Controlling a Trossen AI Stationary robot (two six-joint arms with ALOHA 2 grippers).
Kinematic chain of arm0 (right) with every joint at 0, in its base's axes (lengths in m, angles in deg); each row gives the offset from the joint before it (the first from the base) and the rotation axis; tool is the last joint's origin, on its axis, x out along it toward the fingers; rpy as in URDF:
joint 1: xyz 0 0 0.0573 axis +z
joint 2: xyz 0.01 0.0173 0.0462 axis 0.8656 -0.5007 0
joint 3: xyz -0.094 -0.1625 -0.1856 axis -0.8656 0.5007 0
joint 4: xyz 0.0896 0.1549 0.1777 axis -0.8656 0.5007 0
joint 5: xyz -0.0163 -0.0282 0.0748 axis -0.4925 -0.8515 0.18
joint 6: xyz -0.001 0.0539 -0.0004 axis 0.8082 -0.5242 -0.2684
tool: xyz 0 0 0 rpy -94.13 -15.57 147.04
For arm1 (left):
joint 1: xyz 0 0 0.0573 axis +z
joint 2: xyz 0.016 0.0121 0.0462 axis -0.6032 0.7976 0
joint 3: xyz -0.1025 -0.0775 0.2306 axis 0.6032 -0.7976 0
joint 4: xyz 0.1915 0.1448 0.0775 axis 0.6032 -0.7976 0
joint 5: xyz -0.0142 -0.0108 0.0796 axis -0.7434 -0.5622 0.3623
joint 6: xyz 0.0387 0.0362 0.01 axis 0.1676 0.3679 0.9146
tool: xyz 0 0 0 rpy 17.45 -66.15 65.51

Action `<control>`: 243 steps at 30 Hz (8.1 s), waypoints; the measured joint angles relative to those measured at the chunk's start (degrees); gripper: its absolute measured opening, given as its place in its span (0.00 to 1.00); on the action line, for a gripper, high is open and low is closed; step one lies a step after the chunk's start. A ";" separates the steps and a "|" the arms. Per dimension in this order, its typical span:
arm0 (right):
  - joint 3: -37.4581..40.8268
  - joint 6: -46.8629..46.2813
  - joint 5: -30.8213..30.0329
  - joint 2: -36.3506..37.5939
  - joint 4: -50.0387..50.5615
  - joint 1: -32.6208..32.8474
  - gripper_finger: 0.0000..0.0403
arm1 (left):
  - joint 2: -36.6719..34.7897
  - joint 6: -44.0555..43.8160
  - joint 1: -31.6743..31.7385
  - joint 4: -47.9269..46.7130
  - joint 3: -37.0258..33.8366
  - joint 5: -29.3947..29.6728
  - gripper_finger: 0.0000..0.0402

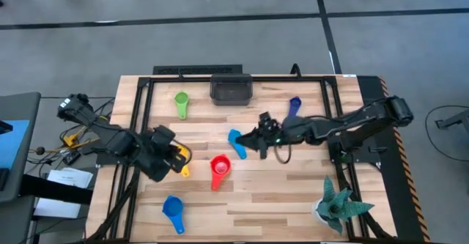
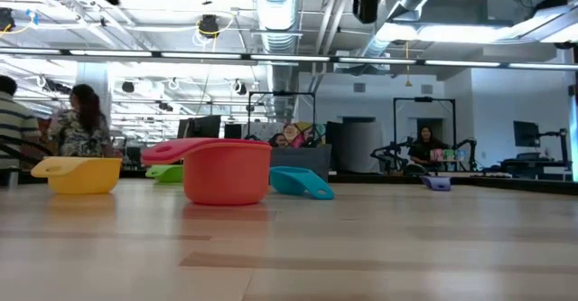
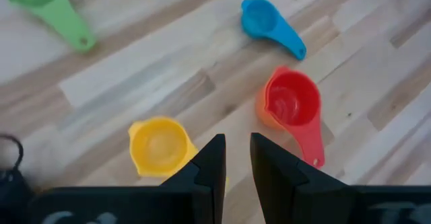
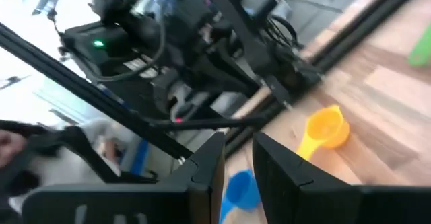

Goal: Nest measuring cups in basket
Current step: Stack the blue measuring cup on top of the red measuring cup

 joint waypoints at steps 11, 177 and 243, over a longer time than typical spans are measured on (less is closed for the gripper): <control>-10.32 0.05 -6.92 -7.57 14.91 0.40 0.26 | 0.88 -14.31 -7.64 -4.04 0.00 -4.71 0.14; -75.50 -14.53 13.57 -75.51 18.73 11.88 0.52 | 27.27 -11.22 -27.72 26.88 -0.02 -25.49 0.14; -79.37 57.88 15.12 -72.06 31.52 9.81 0.40 | 30.46 -16.62 -26.86 24.06 -0.02 -40.37 0.14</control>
